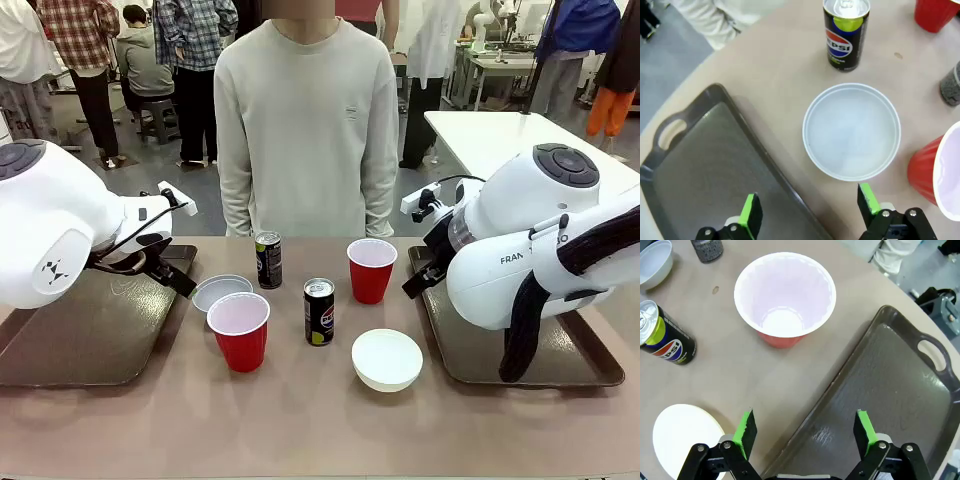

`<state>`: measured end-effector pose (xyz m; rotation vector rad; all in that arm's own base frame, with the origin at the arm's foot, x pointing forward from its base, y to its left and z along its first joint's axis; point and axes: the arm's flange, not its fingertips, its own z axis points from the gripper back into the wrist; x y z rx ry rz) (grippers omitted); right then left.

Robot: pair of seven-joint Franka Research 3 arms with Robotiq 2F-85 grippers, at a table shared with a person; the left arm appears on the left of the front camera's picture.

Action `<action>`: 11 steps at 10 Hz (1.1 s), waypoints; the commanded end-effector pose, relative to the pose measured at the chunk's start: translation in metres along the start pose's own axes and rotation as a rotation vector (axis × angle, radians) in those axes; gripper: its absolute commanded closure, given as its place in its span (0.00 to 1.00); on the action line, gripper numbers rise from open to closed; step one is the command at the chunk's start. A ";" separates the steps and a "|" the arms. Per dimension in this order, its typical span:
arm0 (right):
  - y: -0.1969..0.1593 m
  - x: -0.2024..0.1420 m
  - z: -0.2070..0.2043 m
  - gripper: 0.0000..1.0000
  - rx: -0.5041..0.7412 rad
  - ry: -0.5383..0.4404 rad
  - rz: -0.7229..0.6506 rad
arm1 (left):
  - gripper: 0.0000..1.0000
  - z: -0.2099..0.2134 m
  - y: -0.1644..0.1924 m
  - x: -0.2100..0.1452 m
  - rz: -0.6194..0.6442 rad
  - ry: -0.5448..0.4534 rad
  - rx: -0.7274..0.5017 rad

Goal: Prepare tableware on both trays.
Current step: Pick up a Picnic Bowl from the table and place it on a Handle tray.

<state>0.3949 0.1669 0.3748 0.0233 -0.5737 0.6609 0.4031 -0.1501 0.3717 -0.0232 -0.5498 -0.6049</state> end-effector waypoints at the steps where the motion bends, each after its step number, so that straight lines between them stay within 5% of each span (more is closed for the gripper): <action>1: 0.000 0.000 0.000 0.00 0.000 0.000 0.000 | 0.00 0.000 0.000 0.000 0.000 0.000 0.000; 11: 0.000 0.000 0.000 0.00 0.000 0.000 0.000 | 0.00 0.000 0.000 0.000 0.000 0.000 0.000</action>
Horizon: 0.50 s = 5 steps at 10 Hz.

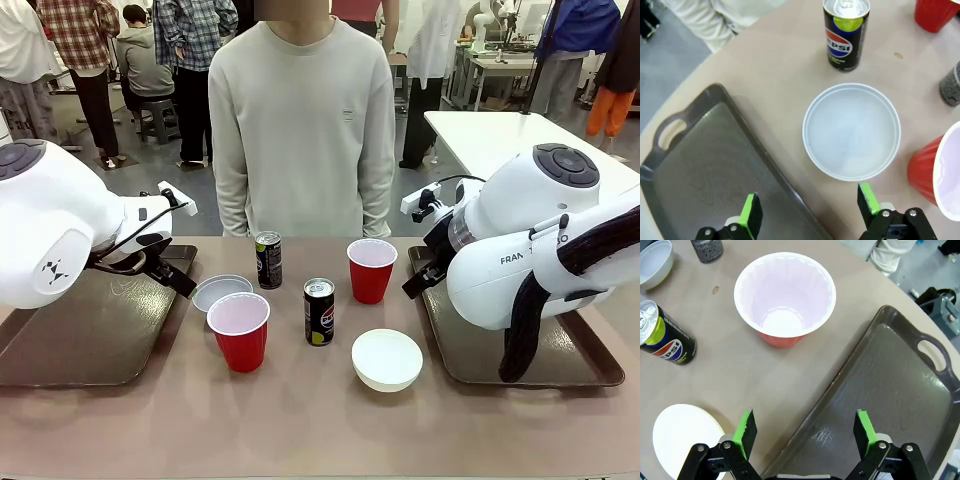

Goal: Prepare tableware on both trays.
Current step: Pick up a Picnic Bowl from the table and place it on a Handle tray.

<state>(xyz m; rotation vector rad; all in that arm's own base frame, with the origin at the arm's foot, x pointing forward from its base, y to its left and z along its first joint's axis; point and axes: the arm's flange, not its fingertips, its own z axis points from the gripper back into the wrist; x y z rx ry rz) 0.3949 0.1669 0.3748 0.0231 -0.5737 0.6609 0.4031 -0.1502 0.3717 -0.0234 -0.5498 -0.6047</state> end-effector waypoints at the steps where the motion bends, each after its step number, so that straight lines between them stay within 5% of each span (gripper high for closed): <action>1: 0.000 0.000 0.000 0.00 0.000 0.000 0.000 | 0.00 0.000 0.000 0.000 0.000 0.000 0.000; 3: 0.001 -0.001 0.029 0.00 0.048 0.005 0.082 | 0.00 0.000 0.000 0.000 0.000 0.000 0.000; 5: -0.013 0.004 0.088 0.00 0.030 -0.079 0.123 | 0.00 0.058 -0.016 -0.018 0.015 -0.027 -0.005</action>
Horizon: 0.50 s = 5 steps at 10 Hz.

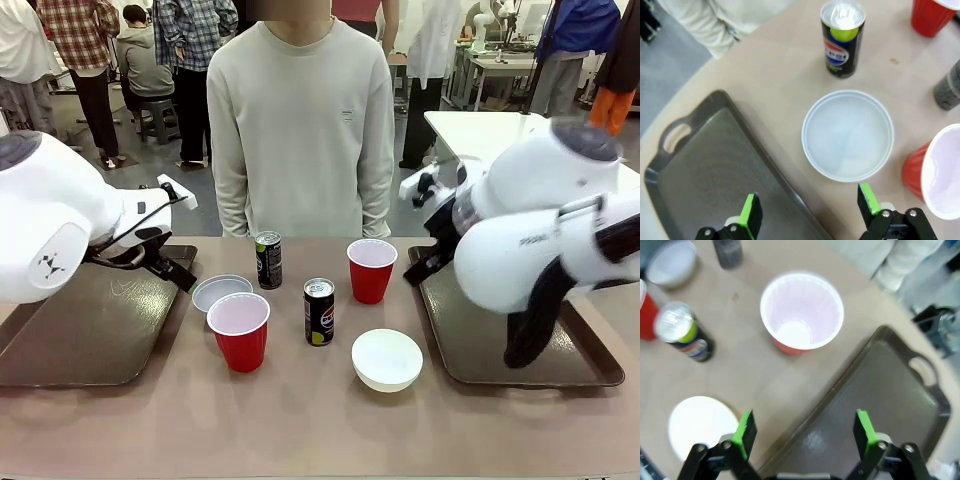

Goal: Prepare tableware on both trays.
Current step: Pick up a Picnic Bowl from the table and place it on a Handle tray.

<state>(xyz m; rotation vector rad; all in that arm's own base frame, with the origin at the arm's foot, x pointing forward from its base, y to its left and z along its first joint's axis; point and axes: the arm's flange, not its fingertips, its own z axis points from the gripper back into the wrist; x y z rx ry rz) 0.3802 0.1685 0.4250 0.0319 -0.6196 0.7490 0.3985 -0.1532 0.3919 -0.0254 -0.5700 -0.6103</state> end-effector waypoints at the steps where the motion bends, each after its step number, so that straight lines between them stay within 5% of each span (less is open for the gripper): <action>1: -0.026 -0.010 0.062 0.00 -0.003 -0.046 0.035 | 0.00 0.064 -0.019 -0.036 0.059 0.011 -0.058; 2: -0.049 -0.011 0.079 0.00 -0.085 -0.057 0.035 | 0.00 0.090 -0.030 -0.048 0.079 0.044 -0.127; 5: -0.101 -0.040 0.087 0.00 -0.256 0.123 0.107 | 0.00 0.131 -0.042 -0.080 0.052 0.153 -0.179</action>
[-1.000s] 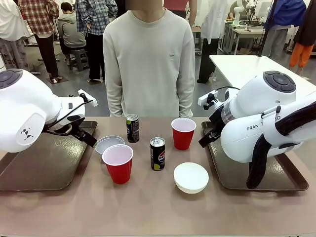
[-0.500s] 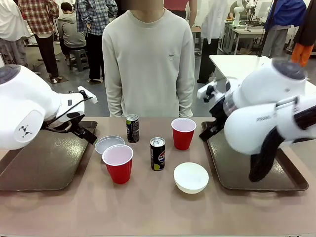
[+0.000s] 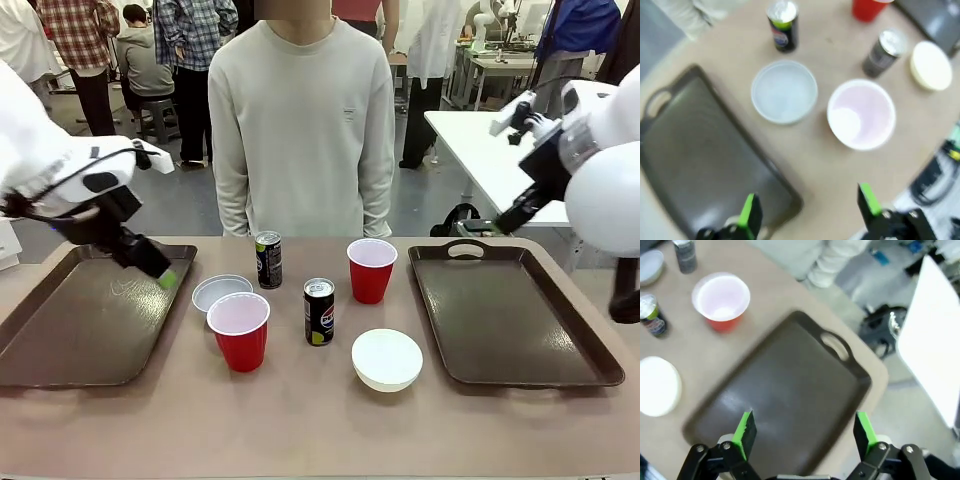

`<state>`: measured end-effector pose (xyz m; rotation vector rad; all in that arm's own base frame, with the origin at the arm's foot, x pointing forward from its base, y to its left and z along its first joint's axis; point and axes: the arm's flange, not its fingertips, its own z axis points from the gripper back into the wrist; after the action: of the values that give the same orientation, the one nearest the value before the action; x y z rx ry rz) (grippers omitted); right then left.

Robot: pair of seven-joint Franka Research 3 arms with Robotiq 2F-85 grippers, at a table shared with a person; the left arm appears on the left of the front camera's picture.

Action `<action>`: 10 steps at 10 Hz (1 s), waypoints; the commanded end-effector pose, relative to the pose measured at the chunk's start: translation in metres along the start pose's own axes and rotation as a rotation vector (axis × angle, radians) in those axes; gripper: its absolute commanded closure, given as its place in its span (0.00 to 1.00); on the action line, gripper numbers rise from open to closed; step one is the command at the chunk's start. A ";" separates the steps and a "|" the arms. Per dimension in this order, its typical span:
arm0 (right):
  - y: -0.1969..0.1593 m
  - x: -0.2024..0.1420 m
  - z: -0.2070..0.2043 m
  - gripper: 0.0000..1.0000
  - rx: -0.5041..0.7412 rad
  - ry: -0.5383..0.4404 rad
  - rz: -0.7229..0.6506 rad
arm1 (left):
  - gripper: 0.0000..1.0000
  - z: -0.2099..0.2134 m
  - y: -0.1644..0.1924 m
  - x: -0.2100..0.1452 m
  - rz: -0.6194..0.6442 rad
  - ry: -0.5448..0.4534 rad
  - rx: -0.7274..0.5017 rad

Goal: Prepare tableware on both trays.
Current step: Pick up a Picnic Bowl from the table and place it on a Handle tray.

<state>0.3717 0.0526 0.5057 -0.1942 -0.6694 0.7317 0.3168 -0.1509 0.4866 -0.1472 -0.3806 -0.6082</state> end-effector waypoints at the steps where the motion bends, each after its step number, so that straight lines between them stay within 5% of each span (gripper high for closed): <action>1: -0.012 -0.022 -0.016 0.00 -0.055 0.152 0.095 | 0.00 0.002 -0.015 -0.083 0.012 0.040 0.018; 3: 0.000 -0.029 -0.013 0.00 0.013 0.118 0.167 | 0.00 0.001 -0.008 -0.075 0.040 -0.011 0.123; 4: -0.020 -0.029 -0.013 0.00 -0.048 0.136 0.075 | 0.00 0.028 -0.005 -0.019 -0.001 0.048 0.004; 10: -0.020 -0.029 -0.012 0.00 -0.040 0.142 0.098 | 0.00 0.029 -0.004 -0.019 0.004 0.050 0.022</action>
<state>0.3744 0.0188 0.4898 -0.3146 -0.5425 0.7906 0.2910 -0.1372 0.5062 -0.1132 -0.3382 -0.6019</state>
